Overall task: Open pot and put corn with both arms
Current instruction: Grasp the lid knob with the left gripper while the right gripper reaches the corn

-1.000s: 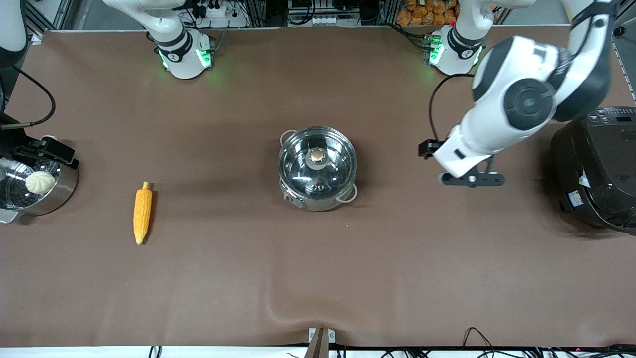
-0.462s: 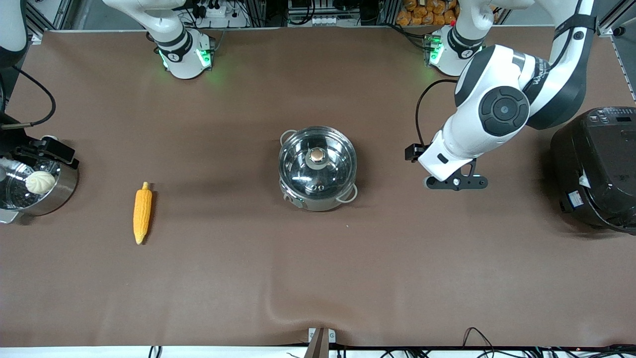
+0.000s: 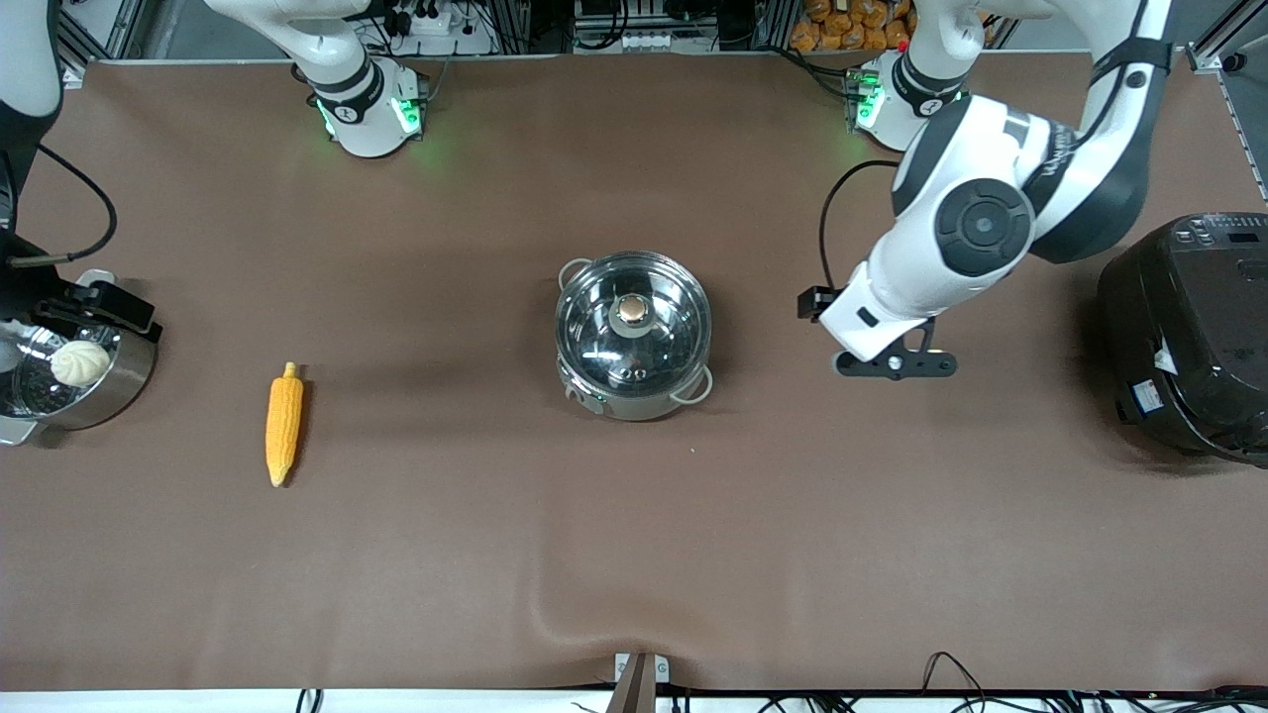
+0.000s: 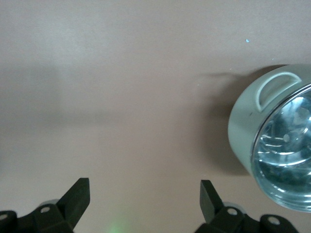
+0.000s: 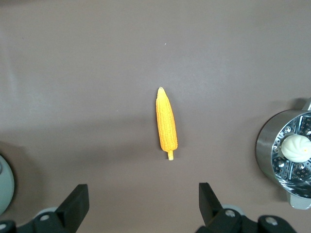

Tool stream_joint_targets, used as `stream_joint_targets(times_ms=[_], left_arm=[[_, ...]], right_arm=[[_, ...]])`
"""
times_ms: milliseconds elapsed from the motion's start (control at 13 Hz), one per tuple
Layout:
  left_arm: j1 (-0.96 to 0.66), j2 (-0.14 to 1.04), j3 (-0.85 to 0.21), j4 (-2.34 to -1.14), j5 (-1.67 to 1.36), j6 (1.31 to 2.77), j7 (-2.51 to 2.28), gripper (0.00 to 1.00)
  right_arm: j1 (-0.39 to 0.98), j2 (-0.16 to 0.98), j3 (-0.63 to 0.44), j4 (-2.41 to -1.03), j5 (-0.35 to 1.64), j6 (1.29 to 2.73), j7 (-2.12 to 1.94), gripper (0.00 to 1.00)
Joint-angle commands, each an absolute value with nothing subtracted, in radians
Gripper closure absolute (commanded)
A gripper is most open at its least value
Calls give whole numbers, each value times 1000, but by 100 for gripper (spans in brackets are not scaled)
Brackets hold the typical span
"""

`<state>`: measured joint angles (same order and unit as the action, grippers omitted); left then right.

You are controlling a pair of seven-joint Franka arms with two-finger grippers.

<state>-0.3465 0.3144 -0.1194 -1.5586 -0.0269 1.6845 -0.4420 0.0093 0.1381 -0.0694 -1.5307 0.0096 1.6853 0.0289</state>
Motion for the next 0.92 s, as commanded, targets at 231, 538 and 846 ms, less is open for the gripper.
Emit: stream_joint_targets(times_ms=[231,538,846], left_arm=[[-517,419,-112,-1430,-41,1756,-734,0],[-662,509,-103,-1382,-31,1859,-886,0],[-692,532,-112,-1384,-40,1876,-933,0]], right_arm=[[-11,242,-63,-1534,9,1751,31,0],[-12,377,-63,-1583,8,1920,25,0],[-5,451,-63,-1672,2,2066,2,0]])
